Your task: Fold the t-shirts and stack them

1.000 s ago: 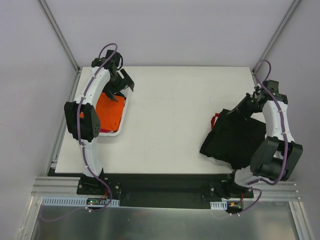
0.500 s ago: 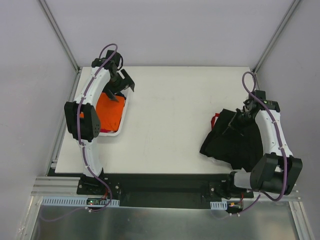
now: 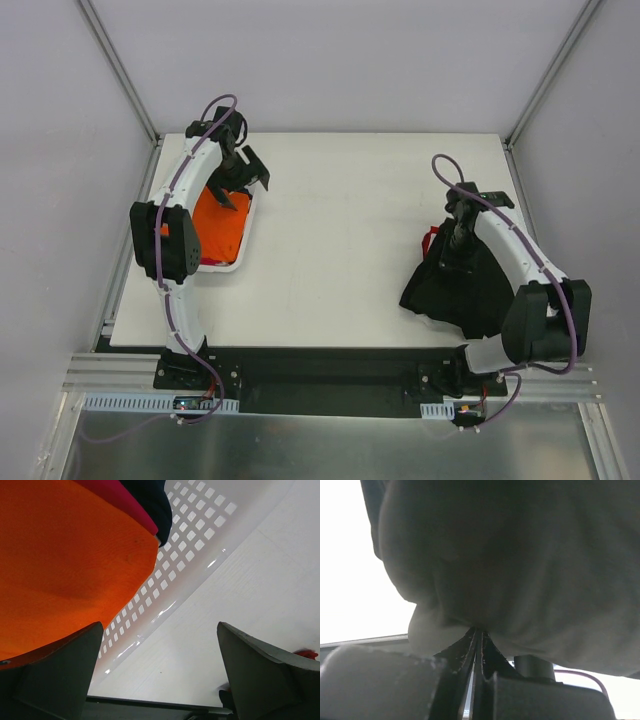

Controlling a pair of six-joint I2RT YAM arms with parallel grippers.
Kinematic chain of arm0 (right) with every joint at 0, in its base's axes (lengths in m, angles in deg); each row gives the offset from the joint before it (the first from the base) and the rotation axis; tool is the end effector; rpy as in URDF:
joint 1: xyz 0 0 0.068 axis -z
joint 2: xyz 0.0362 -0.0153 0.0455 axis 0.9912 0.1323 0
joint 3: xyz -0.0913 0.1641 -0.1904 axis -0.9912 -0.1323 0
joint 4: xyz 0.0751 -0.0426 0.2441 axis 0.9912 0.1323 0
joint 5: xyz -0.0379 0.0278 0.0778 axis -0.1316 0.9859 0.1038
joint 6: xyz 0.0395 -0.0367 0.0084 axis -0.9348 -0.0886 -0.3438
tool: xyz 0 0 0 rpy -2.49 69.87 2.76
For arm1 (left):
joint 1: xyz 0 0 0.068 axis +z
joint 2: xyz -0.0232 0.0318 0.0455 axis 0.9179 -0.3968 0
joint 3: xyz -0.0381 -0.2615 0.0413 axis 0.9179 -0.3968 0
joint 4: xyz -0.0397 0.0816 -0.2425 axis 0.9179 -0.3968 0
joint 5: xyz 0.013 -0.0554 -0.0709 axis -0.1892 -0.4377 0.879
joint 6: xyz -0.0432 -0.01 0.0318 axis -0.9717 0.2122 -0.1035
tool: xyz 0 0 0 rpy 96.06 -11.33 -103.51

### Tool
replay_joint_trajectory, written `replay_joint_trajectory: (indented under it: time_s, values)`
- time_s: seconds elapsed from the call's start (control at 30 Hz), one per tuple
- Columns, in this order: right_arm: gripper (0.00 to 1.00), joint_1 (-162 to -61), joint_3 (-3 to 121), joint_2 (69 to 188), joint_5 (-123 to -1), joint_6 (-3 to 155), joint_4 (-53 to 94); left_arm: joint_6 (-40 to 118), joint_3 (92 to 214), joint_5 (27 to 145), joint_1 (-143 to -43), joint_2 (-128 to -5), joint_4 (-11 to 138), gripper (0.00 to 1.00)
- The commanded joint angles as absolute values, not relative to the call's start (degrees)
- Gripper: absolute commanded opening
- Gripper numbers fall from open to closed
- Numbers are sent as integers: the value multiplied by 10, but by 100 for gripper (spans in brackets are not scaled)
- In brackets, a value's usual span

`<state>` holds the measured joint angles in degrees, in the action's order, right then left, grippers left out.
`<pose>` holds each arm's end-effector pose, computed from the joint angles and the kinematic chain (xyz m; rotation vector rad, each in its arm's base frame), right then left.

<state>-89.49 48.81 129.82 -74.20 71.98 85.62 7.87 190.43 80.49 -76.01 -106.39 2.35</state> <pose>0.2475 0.0279 0.2467 0.1036 2.9989 -0.0844 0.4194 -0.0713 0.2800 -0.7776 2.6437 -0.3329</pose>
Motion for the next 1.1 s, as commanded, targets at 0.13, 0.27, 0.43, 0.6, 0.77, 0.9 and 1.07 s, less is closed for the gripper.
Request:
replay_joint_trajectory:
  time_s: [0.13,0.27,0.43,0.6,0.77,0.9,1.07]
  values:
    - [1,-918,495,1353,-793,702,877,79,1902,817,-763,-1042,18,99]
    - [1,-915,476,1354,-790,689,875,79,1902,817,-762,-1043,18,99]
    - [1,-897,481,1369,-805,676,883,80,1903,820,-758,-1043,20,99]
    - [1,-846,466,1371,-791,660,885,79,1896,826,-747,-1043,22,99]
    - [1,-825,466,1363,-802,647,894,76,1896,834,-743,-1046,22,98]
    - [1,-795,458,1355,-804,639,901,76,1902,838,-742,-1049,25,98]
    - [1,-768,445,1339,-811,628,909,75,1901,840,-741,-1052,26,98]
